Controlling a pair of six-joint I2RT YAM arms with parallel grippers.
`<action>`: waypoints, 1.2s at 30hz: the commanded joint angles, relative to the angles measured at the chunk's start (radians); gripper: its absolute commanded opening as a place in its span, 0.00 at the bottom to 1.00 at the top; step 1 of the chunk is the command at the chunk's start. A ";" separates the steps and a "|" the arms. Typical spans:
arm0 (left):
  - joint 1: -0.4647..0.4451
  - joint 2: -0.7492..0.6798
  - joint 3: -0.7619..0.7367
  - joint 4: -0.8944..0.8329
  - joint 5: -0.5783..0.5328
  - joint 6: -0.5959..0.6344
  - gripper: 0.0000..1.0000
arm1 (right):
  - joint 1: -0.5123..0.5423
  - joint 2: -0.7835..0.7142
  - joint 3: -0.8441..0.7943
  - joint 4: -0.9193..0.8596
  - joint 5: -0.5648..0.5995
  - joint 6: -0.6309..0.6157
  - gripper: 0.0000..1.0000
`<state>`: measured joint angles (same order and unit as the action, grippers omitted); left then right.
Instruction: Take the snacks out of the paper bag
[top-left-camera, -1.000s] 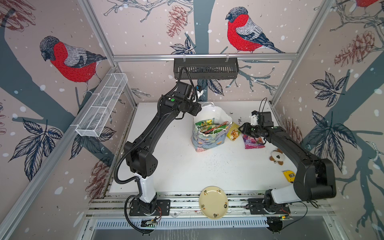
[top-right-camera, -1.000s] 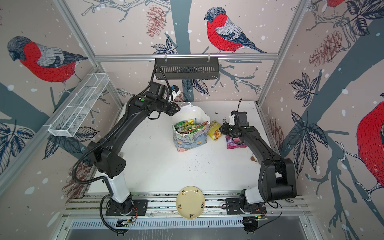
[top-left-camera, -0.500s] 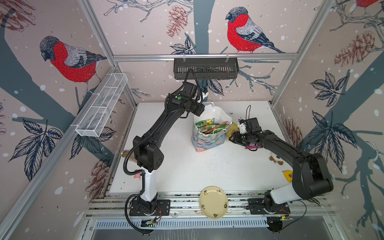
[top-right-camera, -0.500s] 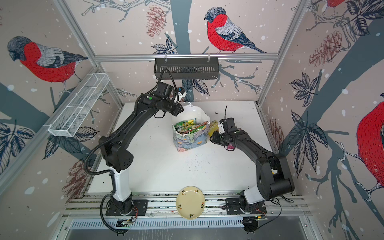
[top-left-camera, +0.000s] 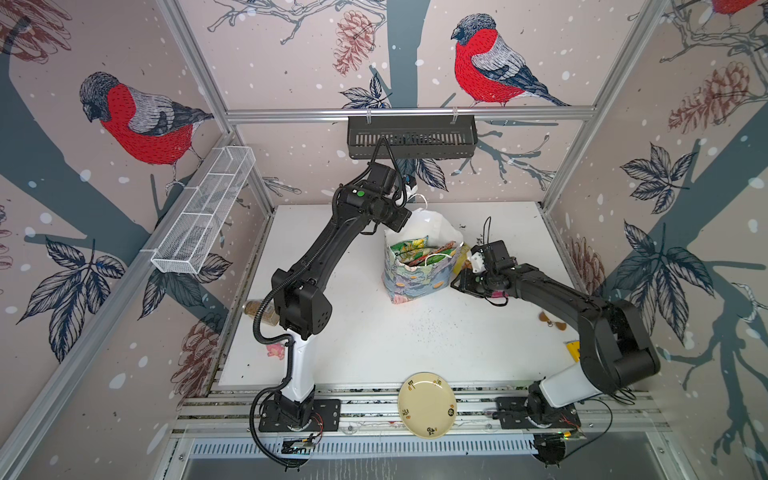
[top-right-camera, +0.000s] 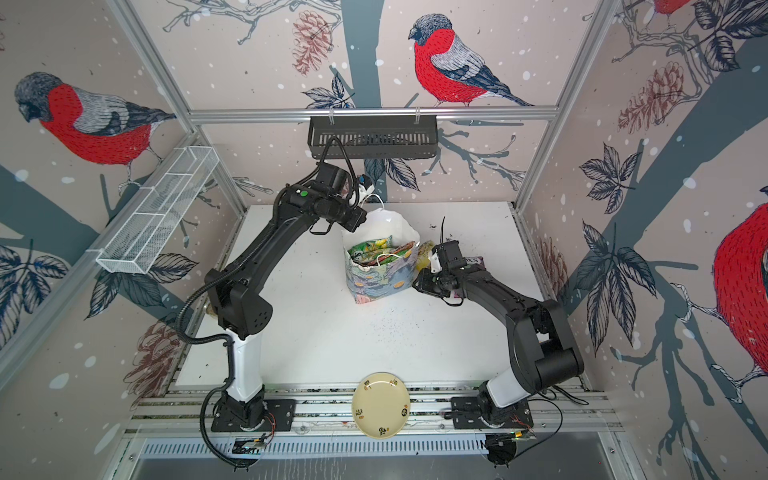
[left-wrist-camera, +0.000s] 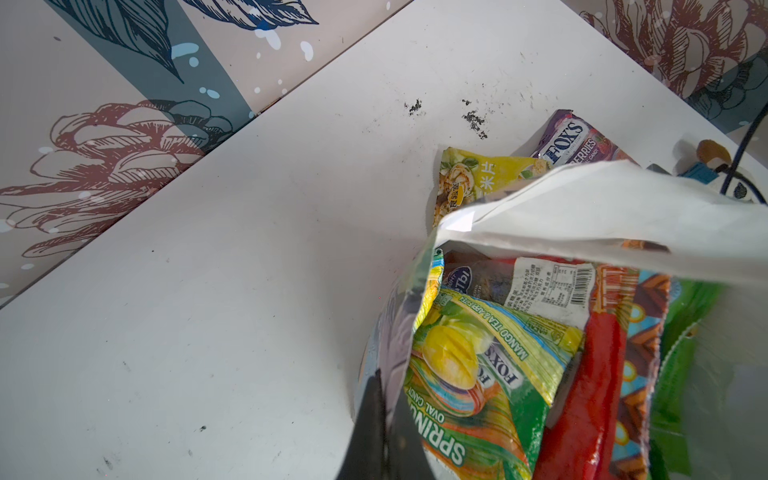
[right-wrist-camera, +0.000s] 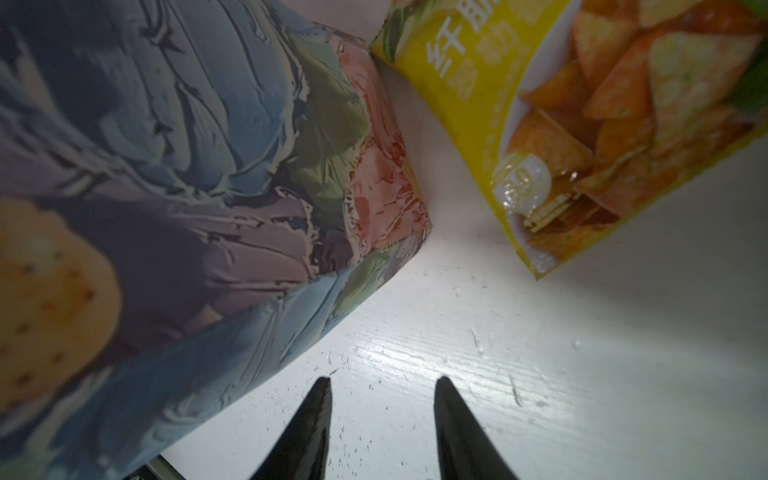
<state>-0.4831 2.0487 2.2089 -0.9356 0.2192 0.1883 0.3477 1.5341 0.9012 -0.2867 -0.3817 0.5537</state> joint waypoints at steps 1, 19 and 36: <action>0.007 -0.005 0.006 -0.072 -0.053 -0.012 0.00 | 0.005 0.009 -0.017 0.016 -0.006 0.020 0.43; 0.020 -0.080 -0.034 -0.148 -0.090 -0.146 0.00 | 0.026 0.179 0.058 0.114 -0.022 0.046 0.43; -0.053 -0.144 -0.064 -0.135 -0.016 -0.221 0.00 | 0.018 0.490 0.368 0.142 -0.078 0.005 0.43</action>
<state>-0.5251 1.9202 2.1262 -1.0882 0.1539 -0.0101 0.3653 1.9972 1.2350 -0.1604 -0.4217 0.5758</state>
